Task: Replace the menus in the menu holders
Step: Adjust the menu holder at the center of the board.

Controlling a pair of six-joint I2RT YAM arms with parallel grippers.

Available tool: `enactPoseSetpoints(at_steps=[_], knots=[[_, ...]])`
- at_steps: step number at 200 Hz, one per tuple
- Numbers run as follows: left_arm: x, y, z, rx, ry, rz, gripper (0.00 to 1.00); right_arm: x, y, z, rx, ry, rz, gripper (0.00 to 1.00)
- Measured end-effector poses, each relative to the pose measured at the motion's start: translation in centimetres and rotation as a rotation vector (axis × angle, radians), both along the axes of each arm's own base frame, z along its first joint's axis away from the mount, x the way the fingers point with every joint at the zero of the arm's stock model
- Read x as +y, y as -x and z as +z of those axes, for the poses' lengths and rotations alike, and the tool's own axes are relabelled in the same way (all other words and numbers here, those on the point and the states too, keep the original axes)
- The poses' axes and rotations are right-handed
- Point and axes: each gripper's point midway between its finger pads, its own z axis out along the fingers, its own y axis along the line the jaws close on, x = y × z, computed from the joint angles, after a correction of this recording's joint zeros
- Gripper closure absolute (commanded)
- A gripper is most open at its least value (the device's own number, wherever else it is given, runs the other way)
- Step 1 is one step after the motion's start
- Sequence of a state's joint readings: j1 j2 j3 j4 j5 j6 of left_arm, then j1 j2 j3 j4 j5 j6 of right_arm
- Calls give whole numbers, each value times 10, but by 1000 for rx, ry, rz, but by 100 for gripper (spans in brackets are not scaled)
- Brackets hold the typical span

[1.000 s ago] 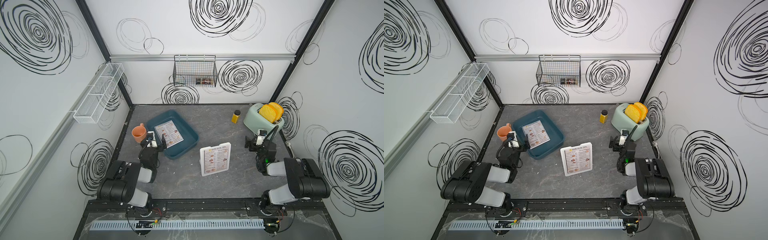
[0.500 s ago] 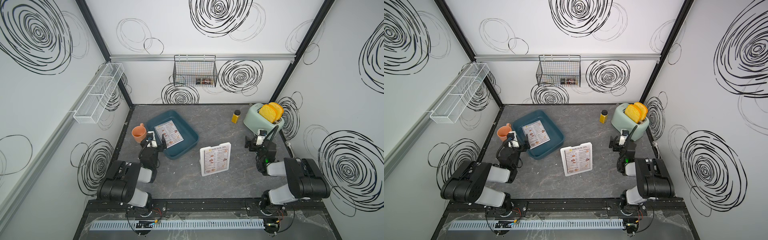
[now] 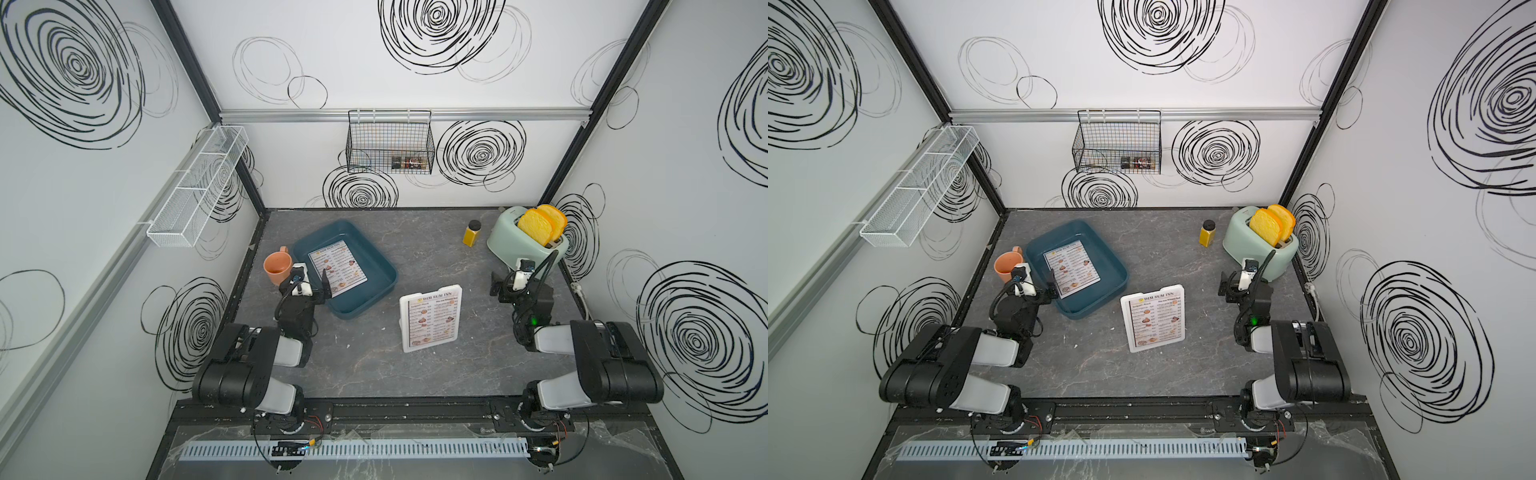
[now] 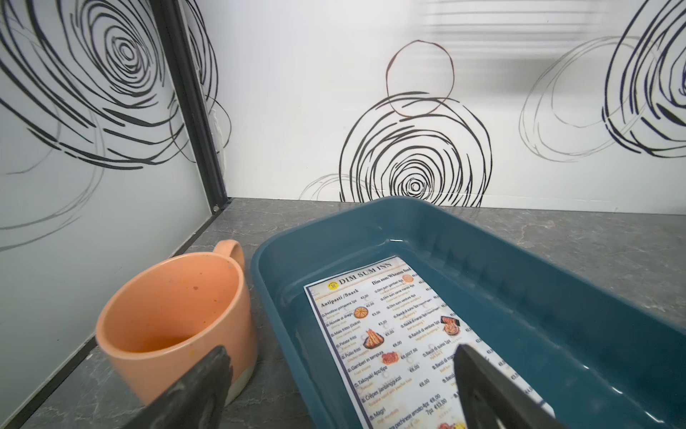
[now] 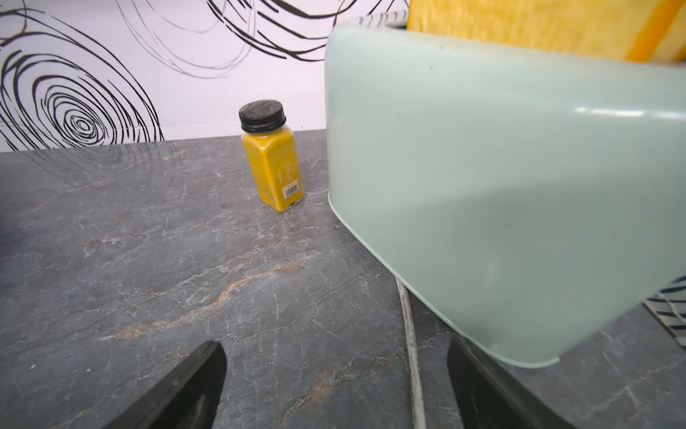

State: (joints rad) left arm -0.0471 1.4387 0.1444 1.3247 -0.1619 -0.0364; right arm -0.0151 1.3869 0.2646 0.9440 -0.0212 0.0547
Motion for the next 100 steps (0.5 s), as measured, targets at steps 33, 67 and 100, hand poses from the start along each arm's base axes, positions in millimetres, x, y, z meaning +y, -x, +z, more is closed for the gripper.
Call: enactPoseSetpoints(at_steps=[33,67,100], knots=[[2,17,50,-131,19,-1,4,-21,2,67,-86,-187,-116,3],[-16,14,86,-121,23,-78,4,-38,7,75,43,-443,-185,3],[-75,12,122,-60,37,-287,4,7,34,49,352,-566,-162,3]])
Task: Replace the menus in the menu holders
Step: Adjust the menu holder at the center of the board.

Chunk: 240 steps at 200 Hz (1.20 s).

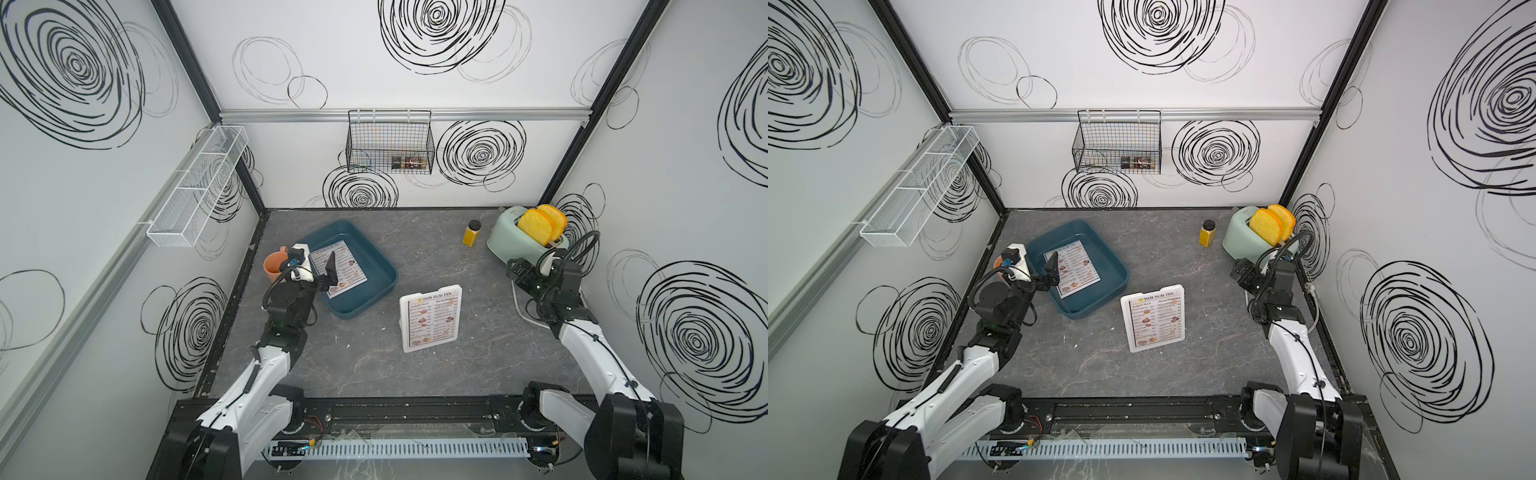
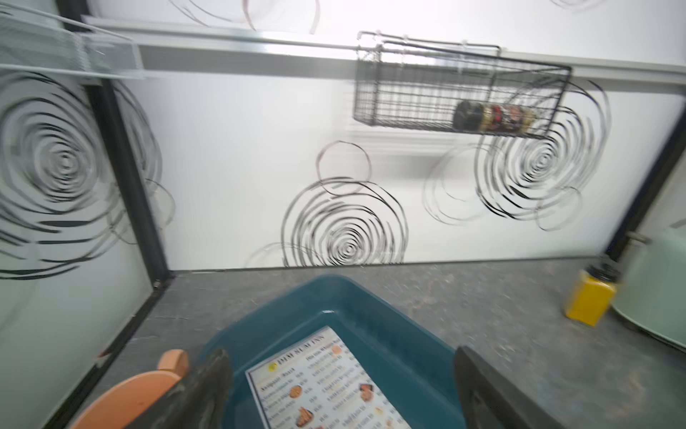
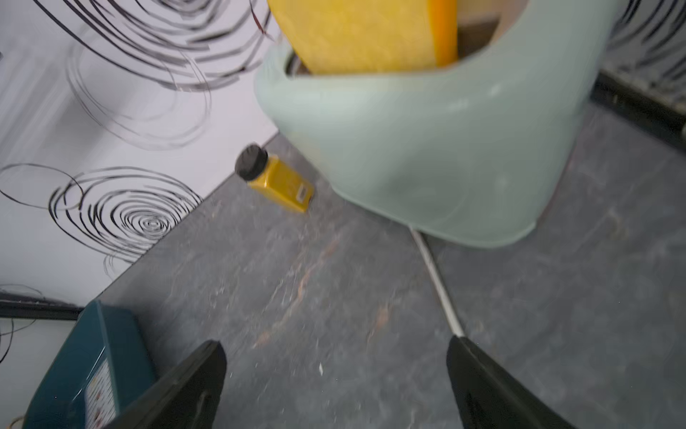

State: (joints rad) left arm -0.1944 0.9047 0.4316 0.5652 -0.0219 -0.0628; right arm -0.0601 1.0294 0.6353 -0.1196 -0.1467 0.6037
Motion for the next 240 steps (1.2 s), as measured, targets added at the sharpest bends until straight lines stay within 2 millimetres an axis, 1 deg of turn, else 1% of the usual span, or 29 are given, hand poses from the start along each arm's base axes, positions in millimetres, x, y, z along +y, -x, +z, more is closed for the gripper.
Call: enactPoseSetpoints(at_steps=[12,16,30,42,55,66,85,105,114,128,138,147,160,176,196,213,240], knots=[[-27,8,14,13,4,-93,4,24,15,5,76,-17,50,3],[-37,12,20,15,4,-130,4,35,20,10,93,-20,77,3],[-72,31,35,24,3,-257,4,60,37,27,130,-27,139,2],[-97,49,41,43,-3,-357,4,77,52,38,158,-38,189,3],[-122,69,38,84,-17,-461,4,90,70,44,213,-55,236,3],[-139,85,27,137,-38,-538,4,100,82,45,275,-63,277,3],[-164,112,1,247,-73,-658,4,119,102,45,378,-56,362,1],[-184,135,-27,336,-91,-761,4,144,130,35,493,-63,489,1],[-191,144,-47,391,-103,-801,4,153,143,27,551,-57,535,1],[-199,154,-80,484,-133,-837,0,162,160,15,622,-45,582,0],[-202,160,-101,545,-156,-847,2,165,168,6,658,-38,597,1],[-203,163,-115,584,-171,-850,3,164,172,-3,679,-32,586,2],[-205,163,-126,603,-175,-851,6,159,172,-15,686,-24,554,3],[-208,161,-129,593,-166,-852,10,155,168,-30,667,-22,518,6],[-214,157,-126,566,-145,-854,17,151,157,-42,629,-35,466,9],[-220,153,-123,543,-127,-859,23,148,143,-44,590,-52,423,12],[-230,148,-121,520,-101,-864,31,146,115,-37,501,-81,381,16]])
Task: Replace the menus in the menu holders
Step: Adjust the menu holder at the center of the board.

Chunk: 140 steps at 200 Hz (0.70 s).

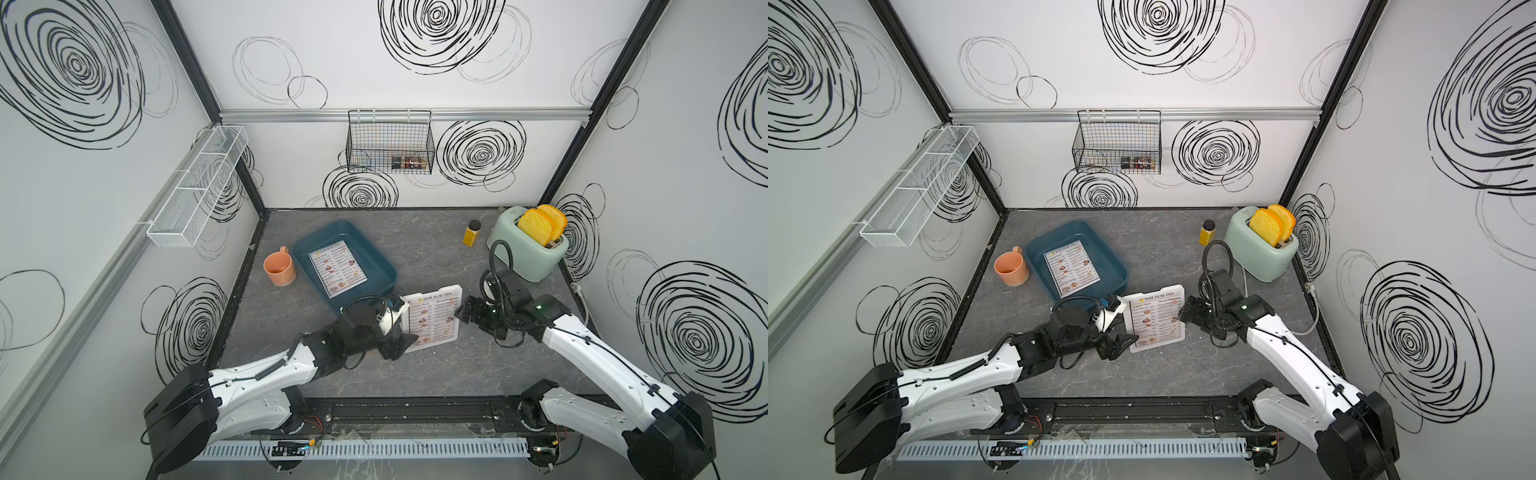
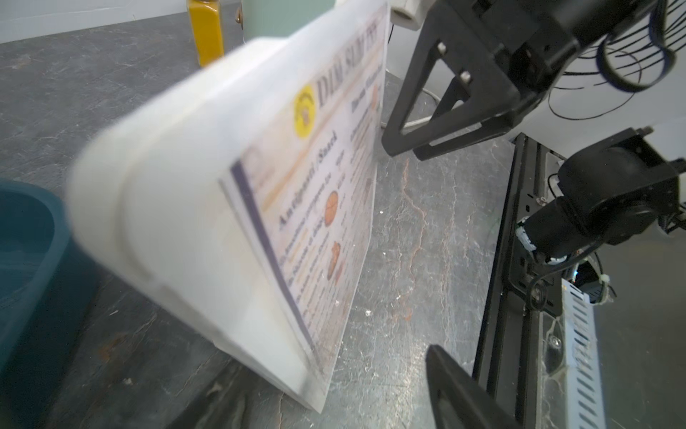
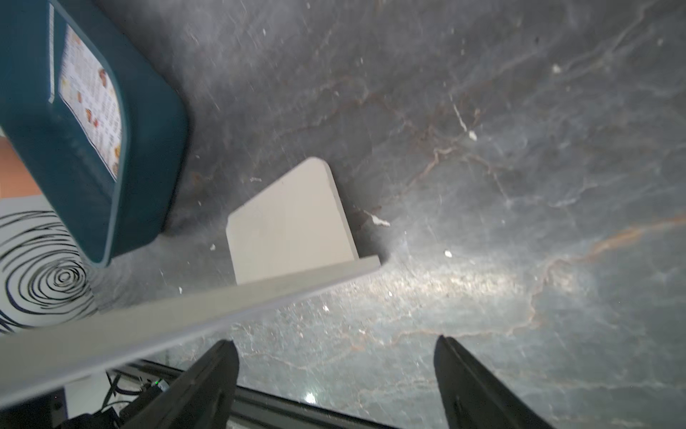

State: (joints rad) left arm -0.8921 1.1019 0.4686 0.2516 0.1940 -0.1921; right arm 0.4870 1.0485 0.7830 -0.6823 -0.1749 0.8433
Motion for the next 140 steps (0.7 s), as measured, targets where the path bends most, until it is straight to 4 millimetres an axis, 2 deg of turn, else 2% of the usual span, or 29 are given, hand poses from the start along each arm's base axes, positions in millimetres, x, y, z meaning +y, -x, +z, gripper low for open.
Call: enactPoseSetpoints(at_steps=[59,80,92,119,140], knots=[[-23,9,-7,-1,17,-40,36,-5,-49,1,-57,-22,-27,15],[-31,14,-9,-8,11,-54,32,-4,-63,4,-87,-41,-14,14],[-34,14,-7,-18,13,-47,28,-4,-70,6,-99,-54,-9,9],[-26,8,3,-50,15,10,23,-13,-80,10,-109,-62,-17,4],[-6,5,31,-84,40,81,21,-28,-77,10,-101,-44,-37,6]])
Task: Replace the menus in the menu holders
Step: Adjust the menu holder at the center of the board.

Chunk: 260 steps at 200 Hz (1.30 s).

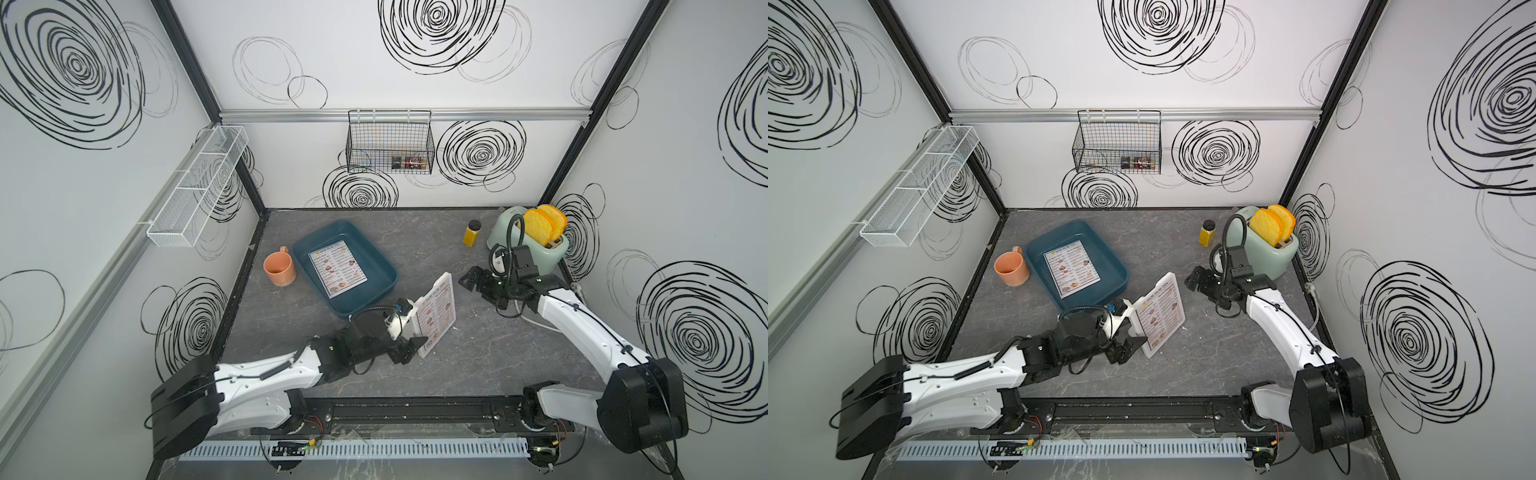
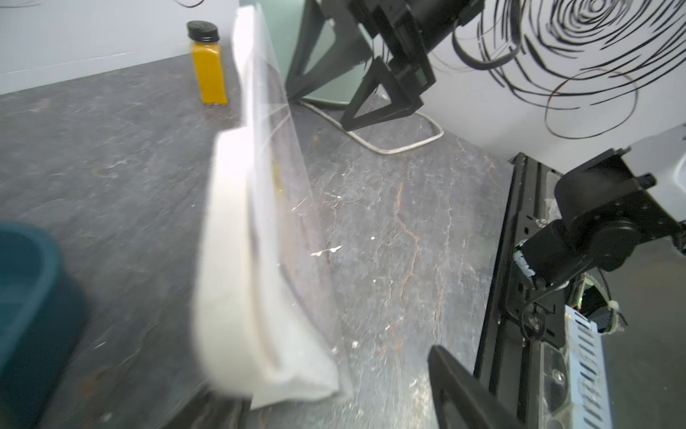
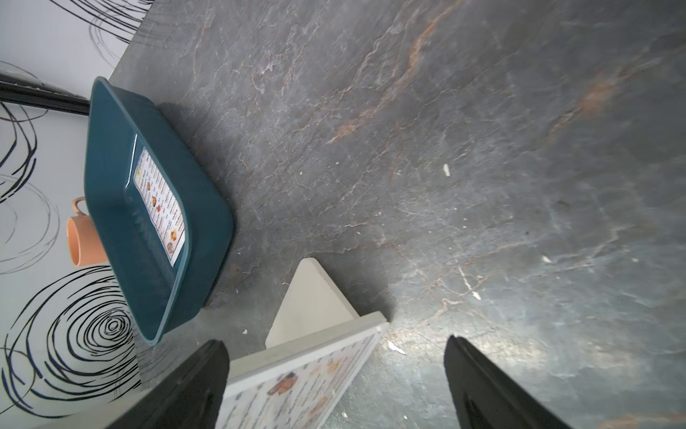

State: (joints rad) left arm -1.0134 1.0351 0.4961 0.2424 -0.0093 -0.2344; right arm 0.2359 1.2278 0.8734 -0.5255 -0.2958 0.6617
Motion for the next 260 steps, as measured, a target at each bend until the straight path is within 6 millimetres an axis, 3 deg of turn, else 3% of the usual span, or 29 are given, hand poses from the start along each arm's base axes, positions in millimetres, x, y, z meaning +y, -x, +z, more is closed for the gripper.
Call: enactPoseSetpoints(at_steps=[33,54,75,105,131,156,221,260], knots=[[26,-18,82,-15,113,120,27,-5,33,-4,43,2,21,10],[35,-47,130,25,150,197,30,14,60,-10,80,6,103,11],[31,-73,154,82,136,228,29,39,85,-19,113,14,190,13],[9,-83,138,196,52,182,31,44,95,-36,166,25,176,15],[-7,-89,116,281,-18,156,39,49,81,-37,143,5,141,16],[-17,-100,99,329,-73,171,40,57,65,-39,107,-12,134,17],[-22,-111,83,411,-125,208,46,76,26,-35,40,-40,130,13],[-28,-109,69,490,-142,229,49,60,19,-27,10,-50,90,12]])
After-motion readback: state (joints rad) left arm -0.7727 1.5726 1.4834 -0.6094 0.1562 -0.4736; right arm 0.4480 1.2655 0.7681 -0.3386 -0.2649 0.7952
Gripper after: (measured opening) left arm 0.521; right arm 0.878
